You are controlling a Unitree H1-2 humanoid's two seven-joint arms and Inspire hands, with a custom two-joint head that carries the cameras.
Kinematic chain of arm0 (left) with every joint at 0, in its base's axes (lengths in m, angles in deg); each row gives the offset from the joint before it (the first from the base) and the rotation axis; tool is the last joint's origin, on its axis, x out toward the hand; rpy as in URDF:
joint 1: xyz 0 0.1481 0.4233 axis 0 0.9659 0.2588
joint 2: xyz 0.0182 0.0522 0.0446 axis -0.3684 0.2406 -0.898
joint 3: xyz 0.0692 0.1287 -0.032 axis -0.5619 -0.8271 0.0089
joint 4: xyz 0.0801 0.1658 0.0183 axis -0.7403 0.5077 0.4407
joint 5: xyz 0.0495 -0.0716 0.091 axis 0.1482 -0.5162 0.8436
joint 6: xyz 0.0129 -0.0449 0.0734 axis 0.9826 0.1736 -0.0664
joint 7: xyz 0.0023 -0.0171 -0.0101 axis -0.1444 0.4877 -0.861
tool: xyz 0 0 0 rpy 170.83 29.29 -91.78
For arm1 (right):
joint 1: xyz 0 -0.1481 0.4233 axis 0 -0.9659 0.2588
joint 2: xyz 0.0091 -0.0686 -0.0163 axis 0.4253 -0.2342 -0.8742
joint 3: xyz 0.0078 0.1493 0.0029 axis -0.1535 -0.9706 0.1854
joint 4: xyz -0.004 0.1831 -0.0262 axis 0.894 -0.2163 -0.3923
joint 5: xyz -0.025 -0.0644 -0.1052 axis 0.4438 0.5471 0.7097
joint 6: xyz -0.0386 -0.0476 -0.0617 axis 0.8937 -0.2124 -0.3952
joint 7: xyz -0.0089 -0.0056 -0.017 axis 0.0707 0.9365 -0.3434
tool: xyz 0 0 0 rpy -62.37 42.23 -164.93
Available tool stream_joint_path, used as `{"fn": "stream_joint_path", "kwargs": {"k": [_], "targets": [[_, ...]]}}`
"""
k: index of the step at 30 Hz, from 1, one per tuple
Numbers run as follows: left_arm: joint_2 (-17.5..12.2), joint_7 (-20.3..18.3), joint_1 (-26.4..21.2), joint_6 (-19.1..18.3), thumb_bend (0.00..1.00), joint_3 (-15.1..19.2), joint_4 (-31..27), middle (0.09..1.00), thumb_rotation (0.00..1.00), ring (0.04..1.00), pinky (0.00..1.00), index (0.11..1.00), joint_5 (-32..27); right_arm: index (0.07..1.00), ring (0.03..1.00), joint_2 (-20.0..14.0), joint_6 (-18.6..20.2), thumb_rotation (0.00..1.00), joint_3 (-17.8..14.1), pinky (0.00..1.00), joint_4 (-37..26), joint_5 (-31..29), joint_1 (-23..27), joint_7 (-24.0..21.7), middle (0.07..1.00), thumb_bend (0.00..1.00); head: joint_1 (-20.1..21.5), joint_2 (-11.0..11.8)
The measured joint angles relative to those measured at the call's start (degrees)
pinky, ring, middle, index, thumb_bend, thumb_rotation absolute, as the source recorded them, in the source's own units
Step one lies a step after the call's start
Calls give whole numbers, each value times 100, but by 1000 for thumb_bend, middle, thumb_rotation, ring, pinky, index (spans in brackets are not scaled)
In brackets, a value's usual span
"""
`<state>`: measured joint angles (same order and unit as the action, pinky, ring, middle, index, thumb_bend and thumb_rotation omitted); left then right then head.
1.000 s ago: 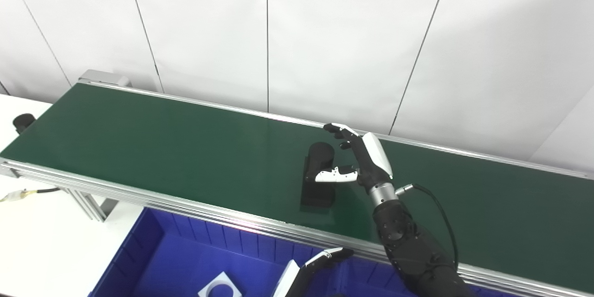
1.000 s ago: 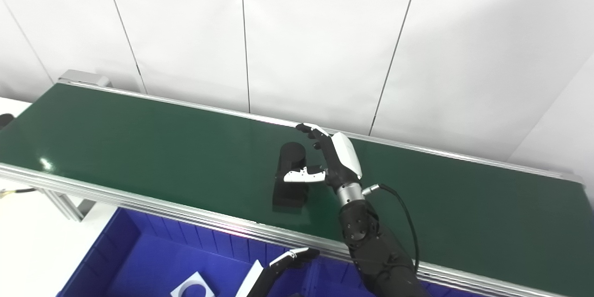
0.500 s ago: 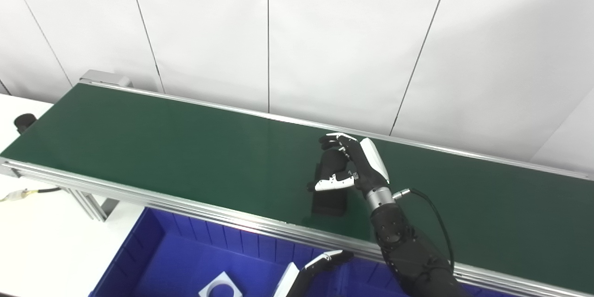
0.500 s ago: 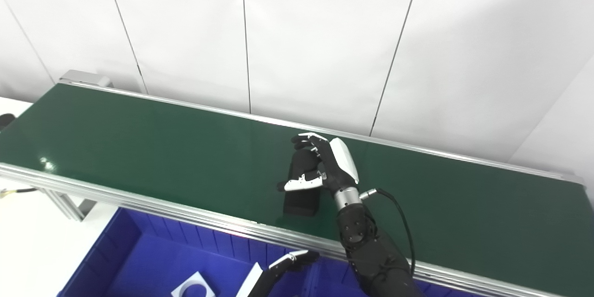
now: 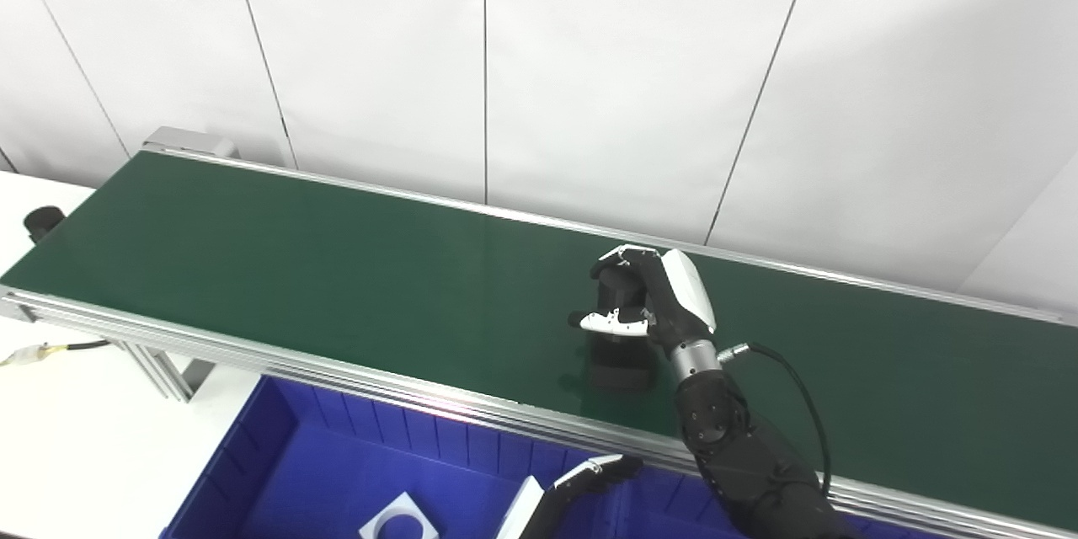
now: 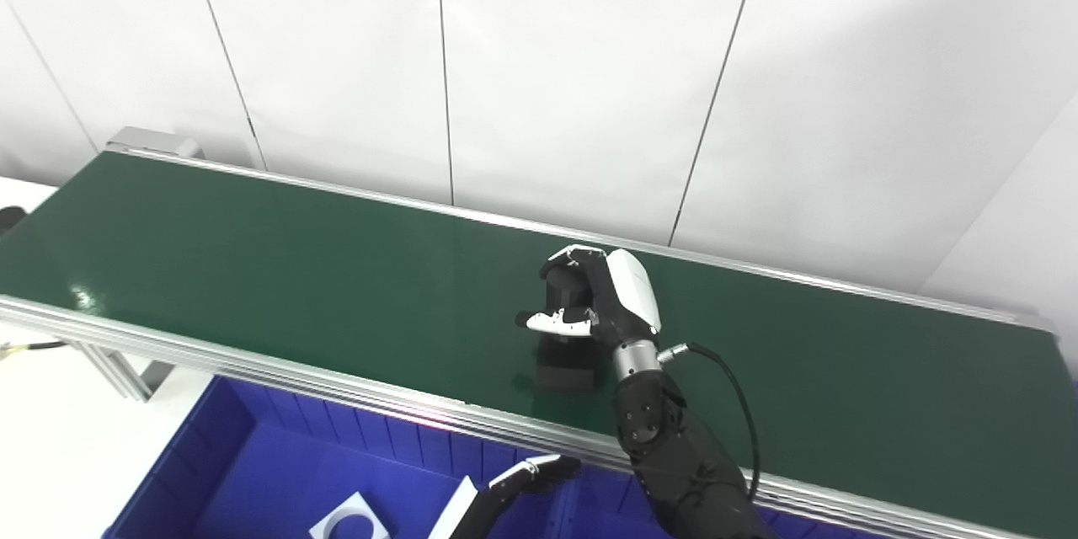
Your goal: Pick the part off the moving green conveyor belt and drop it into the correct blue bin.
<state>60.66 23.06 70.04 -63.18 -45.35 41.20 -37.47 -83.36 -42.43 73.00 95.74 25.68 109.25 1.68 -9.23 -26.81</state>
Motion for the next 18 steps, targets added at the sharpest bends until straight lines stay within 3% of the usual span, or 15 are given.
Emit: {"fn": "stream_joint_path", "kwargs": {"k": [9, 14, 18], "targets": [[4, -24, 6, 0, 742, 14, 3, 791, 916, 796, 788, 794, -1, 534, 383, -129, -5, 0, -2, 343, -251, 15, -150, 29, 457, 514, 175, -17], [3, -12, 2, 0, 769, 10, 14, 793, 947, 796, 793, 795, 2, 535, 386, -199, -4, 0, 4, 339, -761, -8, -420, -80, 447, 515, 483, -44], [2, -17, -5, 0, 766, 20, 18, 797, 960, 805, 801, 793, -6, 535, 383, -293, -2, 0, -59, 328, -1519, -18, -702, -260, 458, 514, 747, -53]]}}
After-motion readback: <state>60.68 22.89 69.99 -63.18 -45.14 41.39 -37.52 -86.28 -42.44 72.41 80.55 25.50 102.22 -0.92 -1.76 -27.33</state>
